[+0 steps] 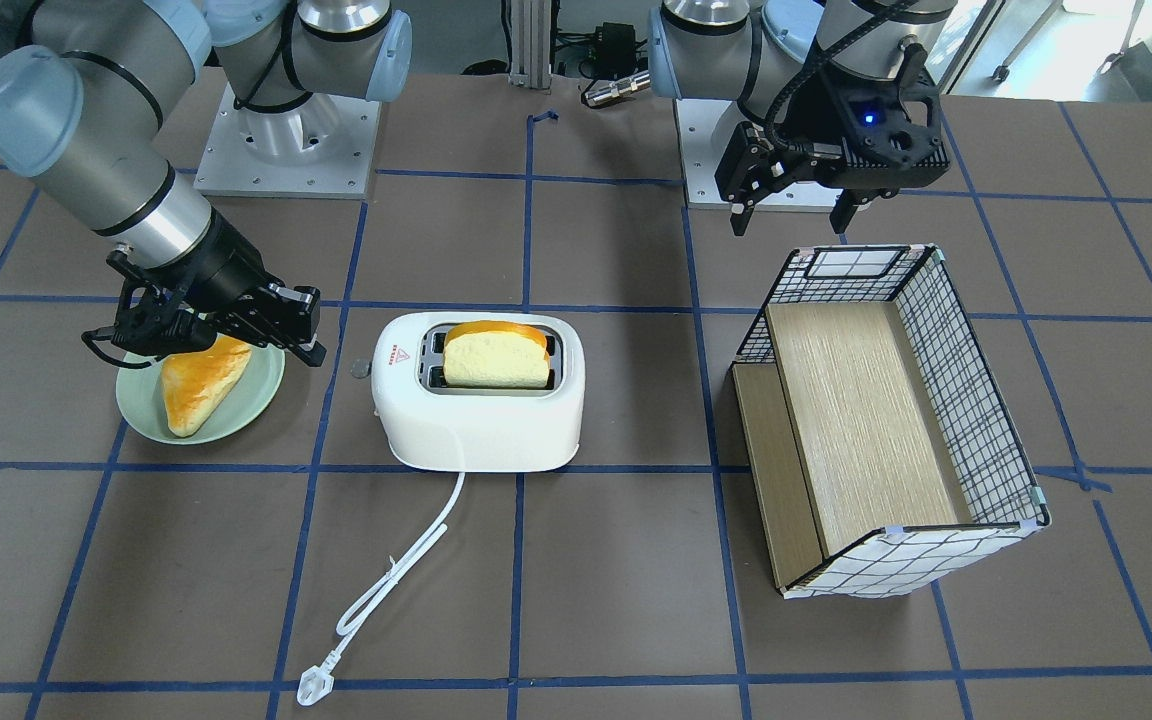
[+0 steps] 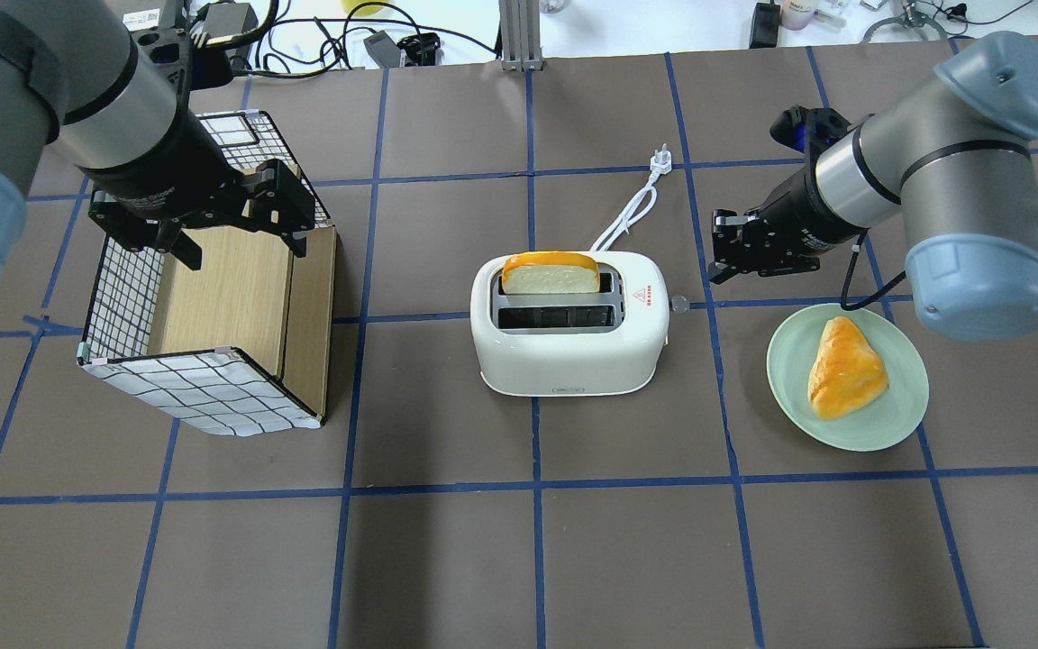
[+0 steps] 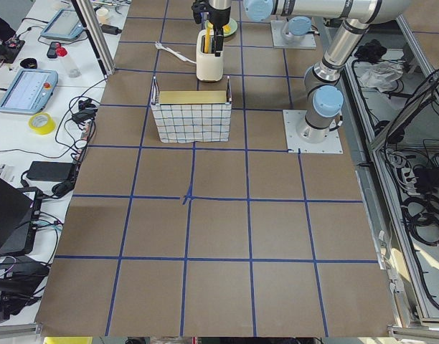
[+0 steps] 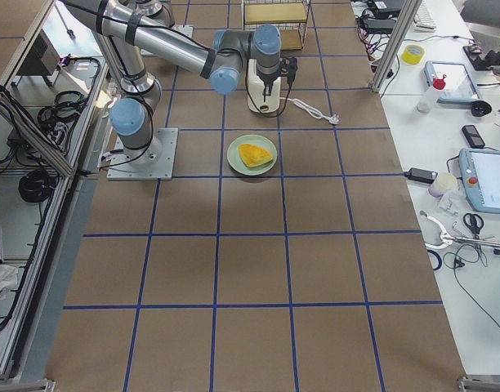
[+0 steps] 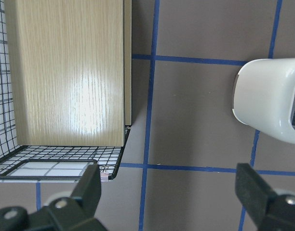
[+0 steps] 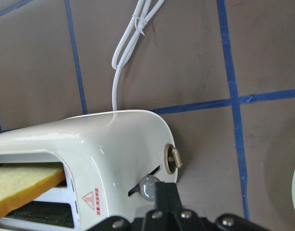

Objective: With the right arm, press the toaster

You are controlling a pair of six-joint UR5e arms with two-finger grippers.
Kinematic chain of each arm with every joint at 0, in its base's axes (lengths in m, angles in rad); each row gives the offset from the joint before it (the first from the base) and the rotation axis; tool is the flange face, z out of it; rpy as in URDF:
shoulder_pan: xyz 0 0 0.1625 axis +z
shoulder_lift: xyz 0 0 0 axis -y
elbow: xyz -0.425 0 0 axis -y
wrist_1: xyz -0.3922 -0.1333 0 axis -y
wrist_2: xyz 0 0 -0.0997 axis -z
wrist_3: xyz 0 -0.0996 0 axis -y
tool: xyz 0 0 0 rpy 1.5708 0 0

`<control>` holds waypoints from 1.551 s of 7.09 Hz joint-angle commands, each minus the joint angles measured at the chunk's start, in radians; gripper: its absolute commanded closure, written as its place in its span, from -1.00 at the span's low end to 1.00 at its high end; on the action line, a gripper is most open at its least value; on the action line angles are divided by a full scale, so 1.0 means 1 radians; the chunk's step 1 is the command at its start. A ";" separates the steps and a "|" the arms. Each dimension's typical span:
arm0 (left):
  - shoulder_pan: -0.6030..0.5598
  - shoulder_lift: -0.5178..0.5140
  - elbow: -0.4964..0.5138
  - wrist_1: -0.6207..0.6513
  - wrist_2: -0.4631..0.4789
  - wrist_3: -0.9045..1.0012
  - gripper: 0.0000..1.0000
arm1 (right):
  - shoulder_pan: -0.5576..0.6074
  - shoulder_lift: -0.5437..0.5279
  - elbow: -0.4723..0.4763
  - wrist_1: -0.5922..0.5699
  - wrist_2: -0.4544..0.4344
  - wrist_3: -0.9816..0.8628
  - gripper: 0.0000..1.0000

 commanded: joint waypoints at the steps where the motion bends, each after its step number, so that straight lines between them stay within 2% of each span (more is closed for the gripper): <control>1: 0.000 0.000 -0.001 0.000 -0.001 0.000 -1.00 | -0.045 0.000 0.060 -0.012 0.109 -0.034 1.00; 3: 0.000 0.000 0.001 0.000 -0.001 0.000 -1.00 | -0.045 0.017 0.071 -0.028 0.134 -0.045 1.00; 4: 0.000 0.000 -0.001 0.000 -0.001 0.000 -1.00 | -0.044 0.026 0.071 -0.030 0.210 -0.055 1.00; 11: 0.000 0.000 0.001 0.000 -0.001 0.000 -1.00 | -0.045 0.071 0.085 -0.032 0.215 -0.091 1.00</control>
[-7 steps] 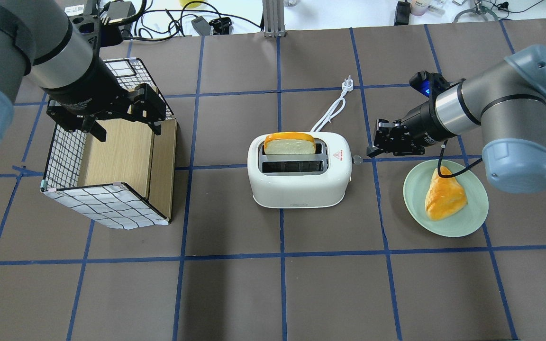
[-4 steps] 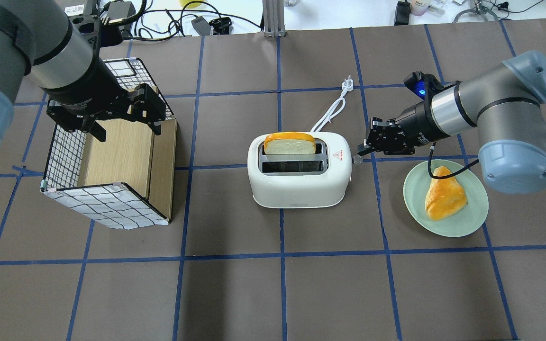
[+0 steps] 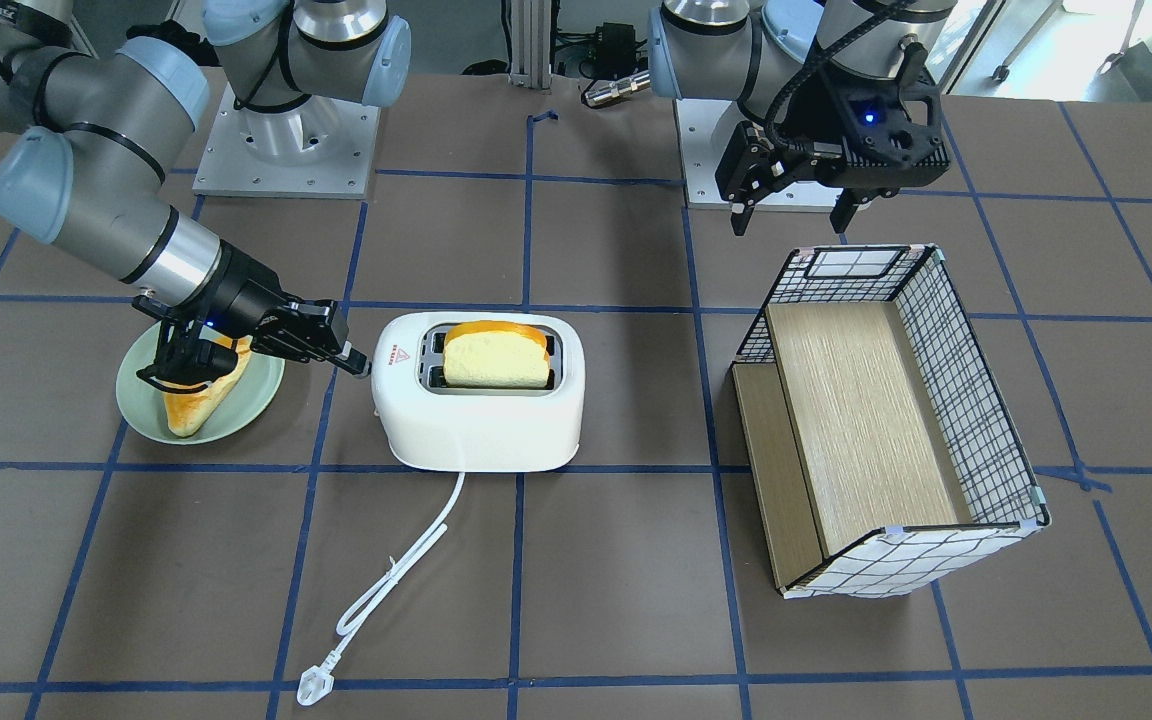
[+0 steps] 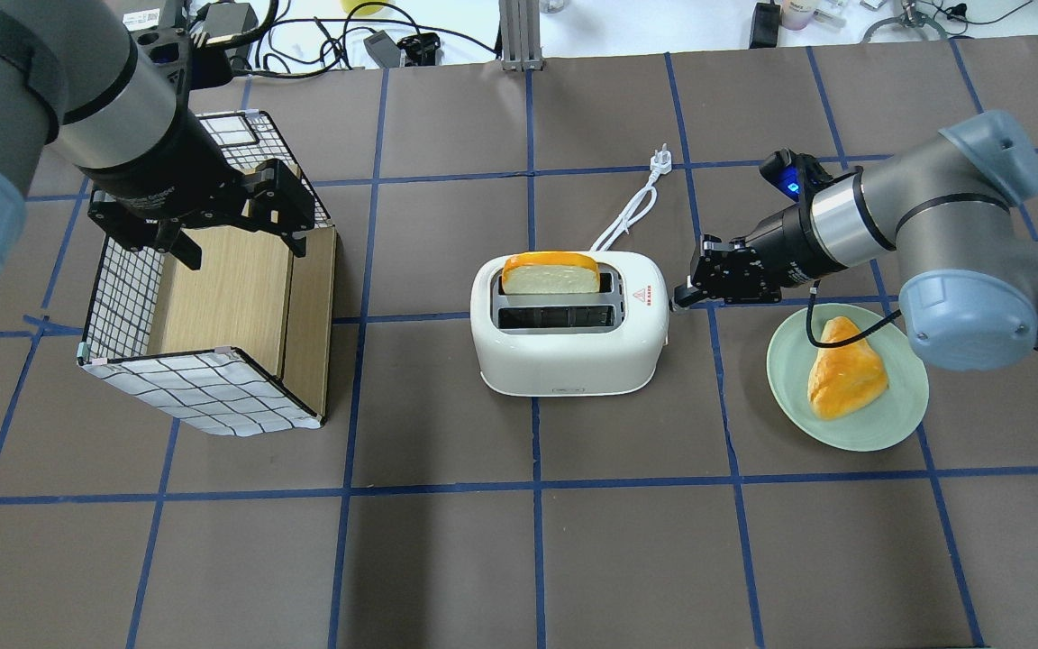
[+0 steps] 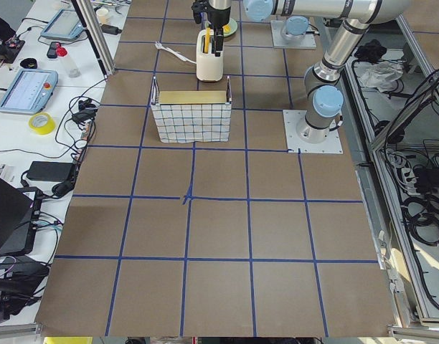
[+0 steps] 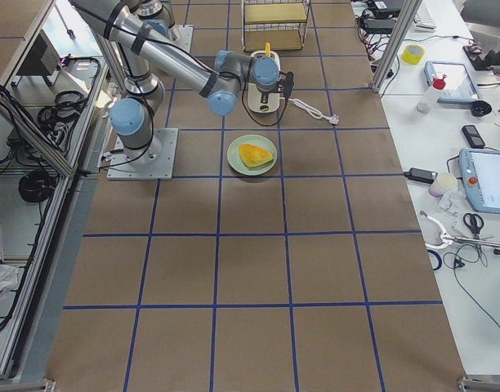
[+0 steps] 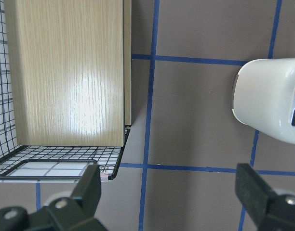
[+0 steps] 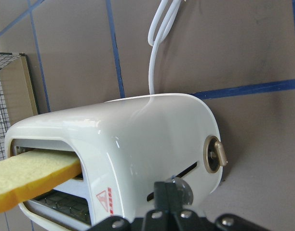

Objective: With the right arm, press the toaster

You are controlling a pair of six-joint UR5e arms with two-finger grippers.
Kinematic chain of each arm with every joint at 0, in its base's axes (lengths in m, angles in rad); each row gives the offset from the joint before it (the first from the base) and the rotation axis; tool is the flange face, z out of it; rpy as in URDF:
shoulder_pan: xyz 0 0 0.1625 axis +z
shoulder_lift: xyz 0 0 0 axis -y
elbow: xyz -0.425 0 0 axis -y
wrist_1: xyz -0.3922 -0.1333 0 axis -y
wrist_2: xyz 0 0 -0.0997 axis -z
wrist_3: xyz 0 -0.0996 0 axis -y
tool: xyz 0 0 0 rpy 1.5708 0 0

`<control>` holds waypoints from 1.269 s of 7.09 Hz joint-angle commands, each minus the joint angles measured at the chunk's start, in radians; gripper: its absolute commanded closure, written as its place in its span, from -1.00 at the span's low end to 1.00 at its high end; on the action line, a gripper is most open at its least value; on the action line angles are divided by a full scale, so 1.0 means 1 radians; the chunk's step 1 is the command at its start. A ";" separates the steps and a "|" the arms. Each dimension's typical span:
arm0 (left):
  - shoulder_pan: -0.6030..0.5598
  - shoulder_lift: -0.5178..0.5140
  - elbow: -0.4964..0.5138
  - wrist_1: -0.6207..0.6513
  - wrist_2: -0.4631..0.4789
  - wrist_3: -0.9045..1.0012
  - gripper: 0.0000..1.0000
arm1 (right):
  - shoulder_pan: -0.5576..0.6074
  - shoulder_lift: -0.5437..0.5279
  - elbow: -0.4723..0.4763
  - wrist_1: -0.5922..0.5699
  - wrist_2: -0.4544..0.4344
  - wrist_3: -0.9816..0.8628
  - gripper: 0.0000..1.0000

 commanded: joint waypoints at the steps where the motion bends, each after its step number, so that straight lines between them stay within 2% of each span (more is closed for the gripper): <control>1: 0.000 0.000 -0.001 0.000 -0.001 0.000 -1.00 | -0.001 0.019 0.001 -0.002 -0.002 -0.002 1.00; 9: 0.000 0.000 -0.001 0.000 -0.001 0.000 -1.00 | -0.001 0.078 0.001 -0.034 -0.014 -0.002 1.00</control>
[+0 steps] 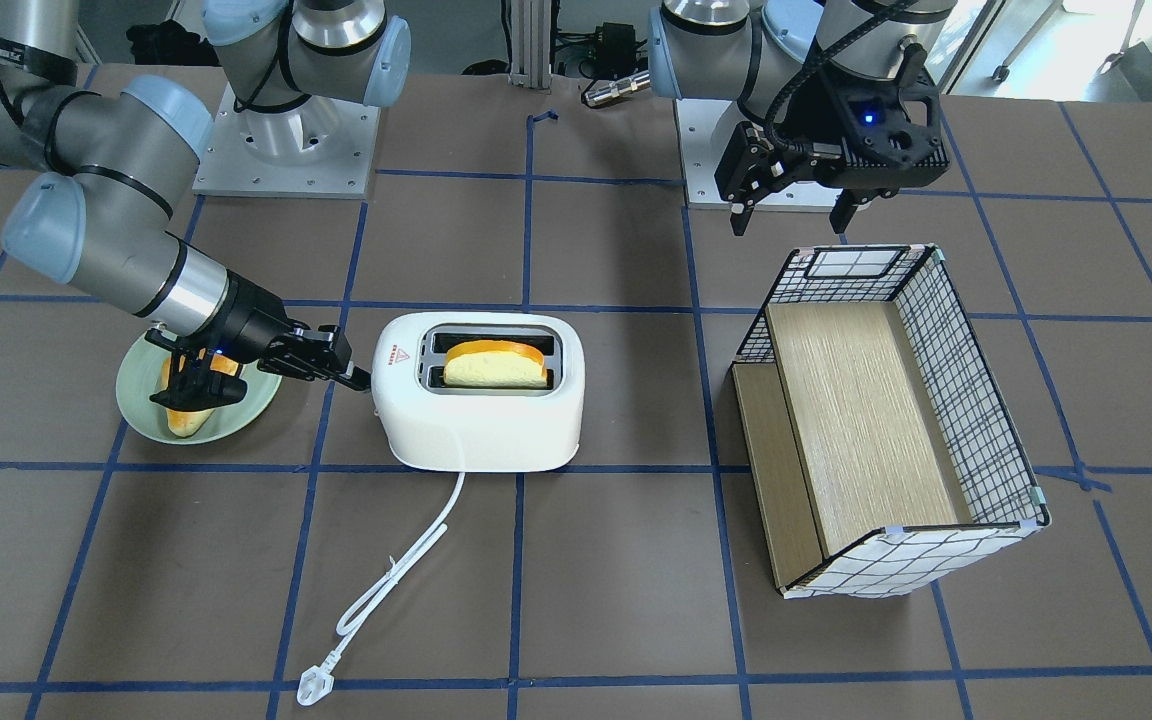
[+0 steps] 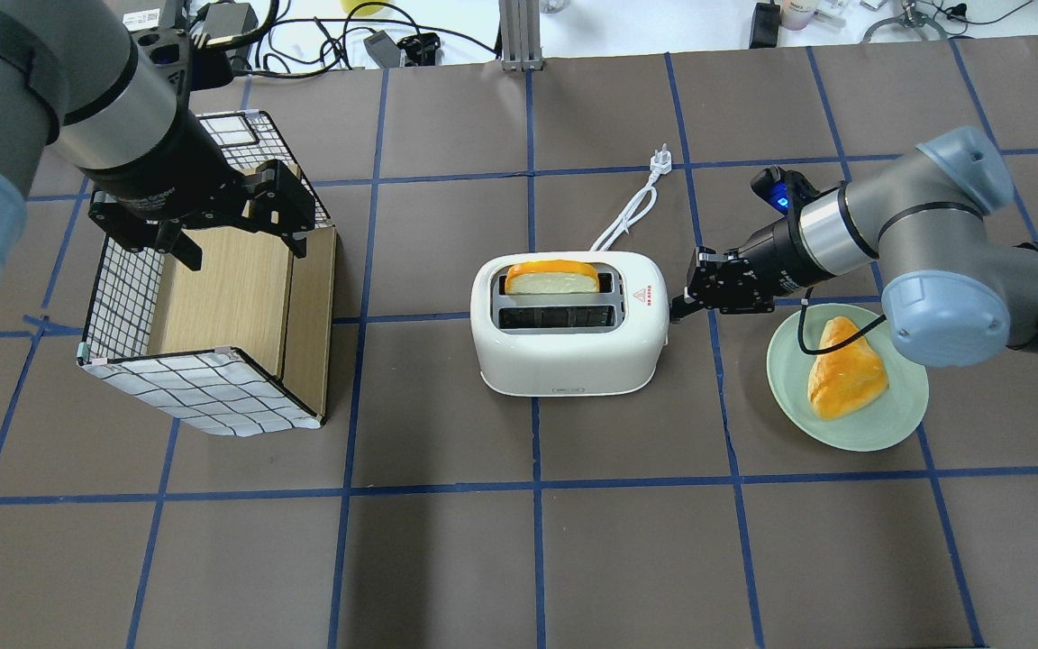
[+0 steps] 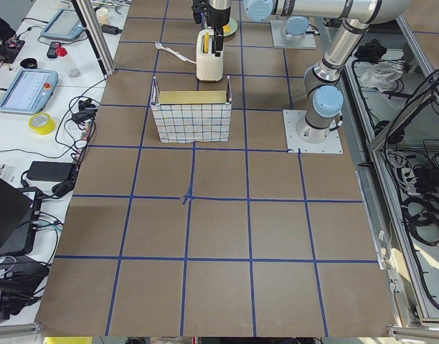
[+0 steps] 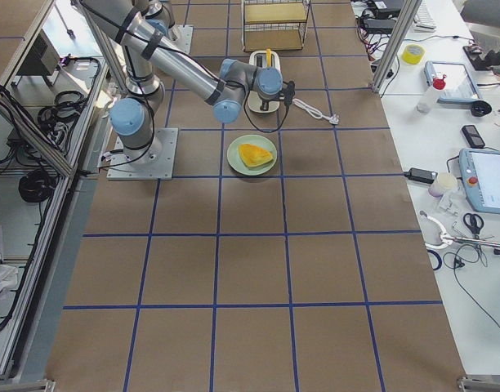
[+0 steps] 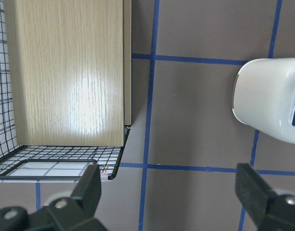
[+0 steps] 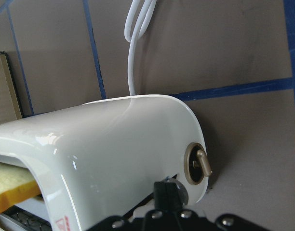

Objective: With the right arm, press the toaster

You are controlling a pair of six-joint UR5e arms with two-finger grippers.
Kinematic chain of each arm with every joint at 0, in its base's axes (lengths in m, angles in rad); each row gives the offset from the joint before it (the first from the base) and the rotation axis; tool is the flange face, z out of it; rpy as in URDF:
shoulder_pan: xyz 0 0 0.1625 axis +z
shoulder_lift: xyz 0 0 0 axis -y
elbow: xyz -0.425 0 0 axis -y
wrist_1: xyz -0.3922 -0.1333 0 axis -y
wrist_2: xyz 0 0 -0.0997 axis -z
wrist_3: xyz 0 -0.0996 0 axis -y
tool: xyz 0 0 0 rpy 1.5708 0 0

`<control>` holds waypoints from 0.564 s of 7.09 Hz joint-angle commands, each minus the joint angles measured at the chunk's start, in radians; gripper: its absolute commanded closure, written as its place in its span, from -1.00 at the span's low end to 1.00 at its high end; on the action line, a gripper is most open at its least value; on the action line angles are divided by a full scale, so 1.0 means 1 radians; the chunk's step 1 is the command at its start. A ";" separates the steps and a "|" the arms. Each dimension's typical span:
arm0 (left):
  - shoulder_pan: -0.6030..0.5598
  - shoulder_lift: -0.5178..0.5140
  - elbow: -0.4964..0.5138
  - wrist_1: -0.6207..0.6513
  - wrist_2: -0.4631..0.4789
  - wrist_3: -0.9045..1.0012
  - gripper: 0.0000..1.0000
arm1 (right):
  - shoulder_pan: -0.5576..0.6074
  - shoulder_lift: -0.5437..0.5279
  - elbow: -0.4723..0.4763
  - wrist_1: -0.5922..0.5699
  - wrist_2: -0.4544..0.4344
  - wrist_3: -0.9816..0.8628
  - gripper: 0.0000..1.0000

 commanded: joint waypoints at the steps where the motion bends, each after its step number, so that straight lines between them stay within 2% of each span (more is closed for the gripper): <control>1: 0.000 0.000 0.000 0.000 0.001 0.000 -1.00 | 0.000 0.013 0.000 -0.004 -0.002 0.000 1.00; 4: 0.000 0.000 0.000 0.000 0.001 0.000 -1.00 | 0.000 0.007 -0.003 -0.004 -0.009 0.014 1.00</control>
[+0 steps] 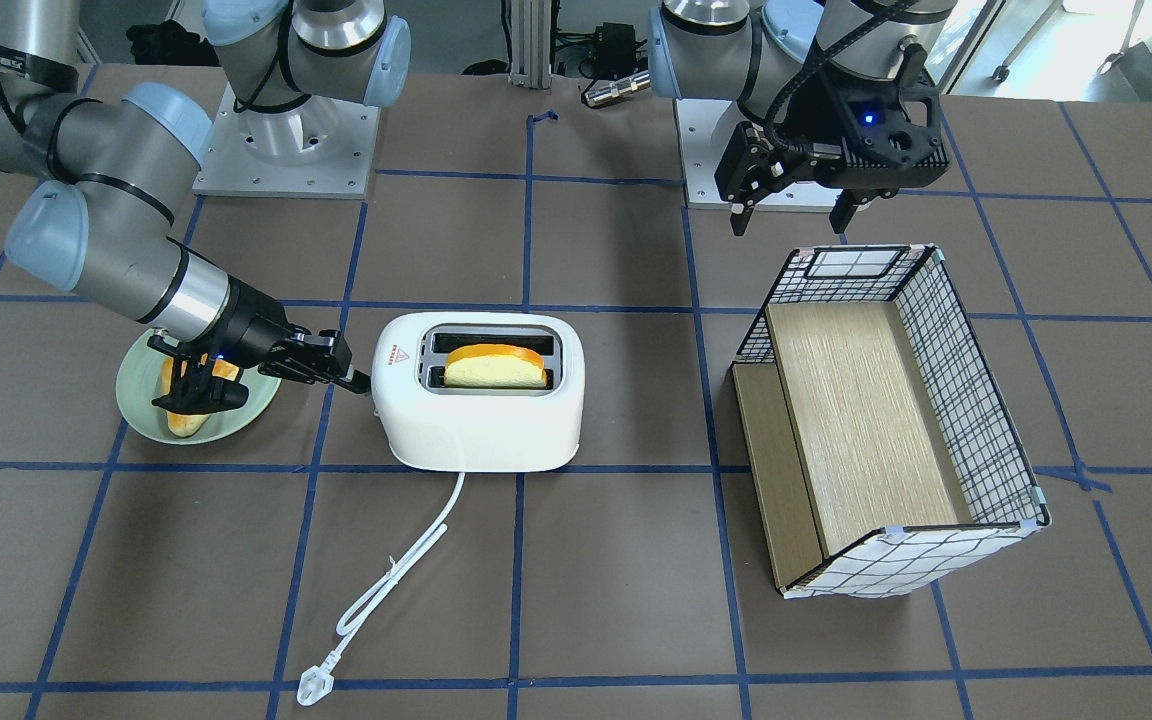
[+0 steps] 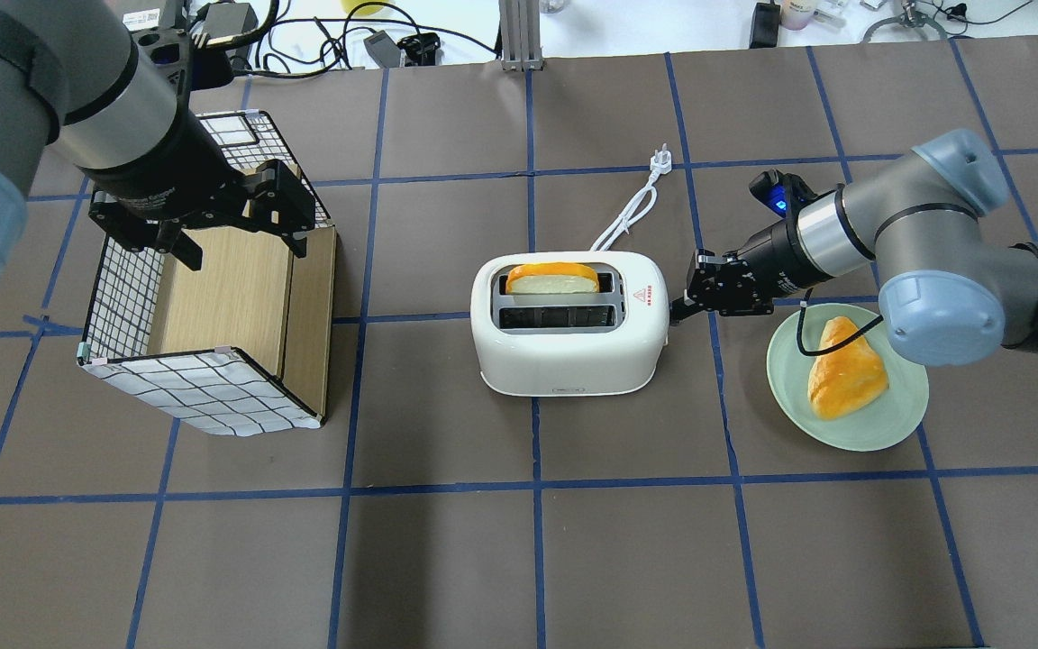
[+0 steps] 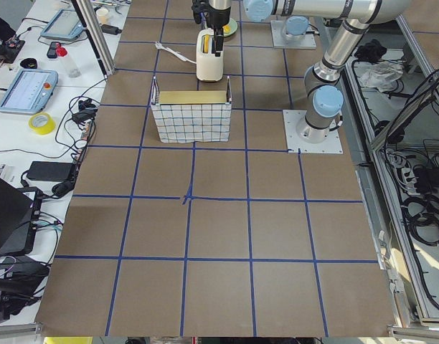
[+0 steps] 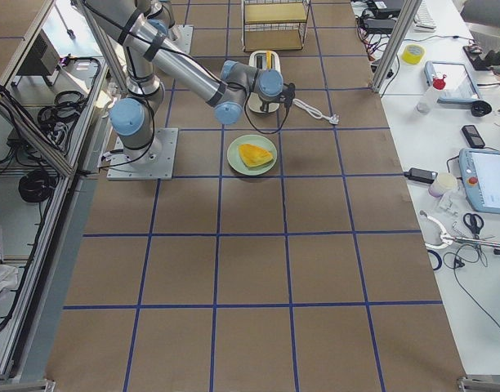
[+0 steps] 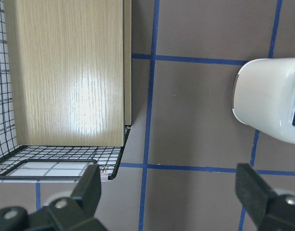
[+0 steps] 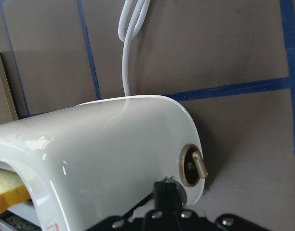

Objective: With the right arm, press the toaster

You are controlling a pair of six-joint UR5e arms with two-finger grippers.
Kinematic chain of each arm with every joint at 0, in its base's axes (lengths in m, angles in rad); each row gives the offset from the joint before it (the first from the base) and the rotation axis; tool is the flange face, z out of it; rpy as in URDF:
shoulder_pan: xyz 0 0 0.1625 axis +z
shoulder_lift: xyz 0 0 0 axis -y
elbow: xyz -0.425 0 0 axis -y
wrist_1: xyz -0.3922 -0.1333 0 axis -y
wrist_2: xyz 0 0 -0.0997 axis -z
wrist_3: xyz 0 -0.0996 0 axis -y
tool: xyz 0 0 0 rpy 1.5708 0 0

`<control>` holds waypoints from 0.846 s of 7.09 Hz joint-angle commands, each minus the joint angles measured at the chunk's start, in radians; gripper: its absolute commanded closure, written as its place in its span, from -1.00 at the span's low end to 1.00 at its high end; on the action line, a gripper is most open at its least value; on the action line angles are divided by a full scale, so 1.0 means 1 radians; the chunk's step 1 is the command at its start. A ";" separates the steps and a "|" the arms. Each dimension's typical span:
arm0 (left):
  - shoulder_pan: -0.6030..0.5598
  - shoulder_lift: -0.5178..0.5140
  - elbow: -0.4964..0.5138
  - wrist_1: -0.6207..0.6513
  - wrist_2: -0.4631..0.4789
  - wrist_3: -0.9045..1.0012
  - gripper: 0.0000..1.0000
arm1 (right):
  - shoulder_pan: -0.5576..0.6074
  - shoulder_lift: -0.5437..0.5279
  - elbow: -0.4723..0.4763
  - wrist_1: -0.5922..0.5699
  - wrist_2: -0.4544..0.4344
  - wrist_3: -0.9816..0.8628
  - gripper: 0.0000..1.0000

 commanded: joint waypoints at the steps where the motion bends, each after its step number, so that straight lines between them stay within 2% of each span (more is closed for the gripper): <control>1: 0.000 0.000 0.000 0.000 0.001 0.000 -1.00 | 0.000 -0.009 -0.009 0.001 -0.001 0.016 0.74; 2: 0.000 0.000 0.000 0.000 0.001 0.000 -1.00 | 0.000 -0.020 -0.011 -0.023 -0.006 0.082 0.05; 3: 0.000 0.000 0.000 0.000 0.000 0.000 -1.00 | 0.000 -0.026 -0.012 -0.037 -0.015 0.189 -0.26; 4: 0.000 0.000 0.000 0.000 0.000 0.000 -1.00 | 0.000 -0.052 -0.014 -0.035 -0.041 0.226 -0.83; 5: 0.000 0.000 0.000 0.000 0.000 0.000 -1.00 | 0.000 -0.079 -0.034 -0.016 -0.100 0.225 -1.00; 6: 0.000 0.000 0.000 0.000 0.000 0.000 -1.00 | 0.000 -0.090 -0.051 0.032 -0.133 0.223 -1.00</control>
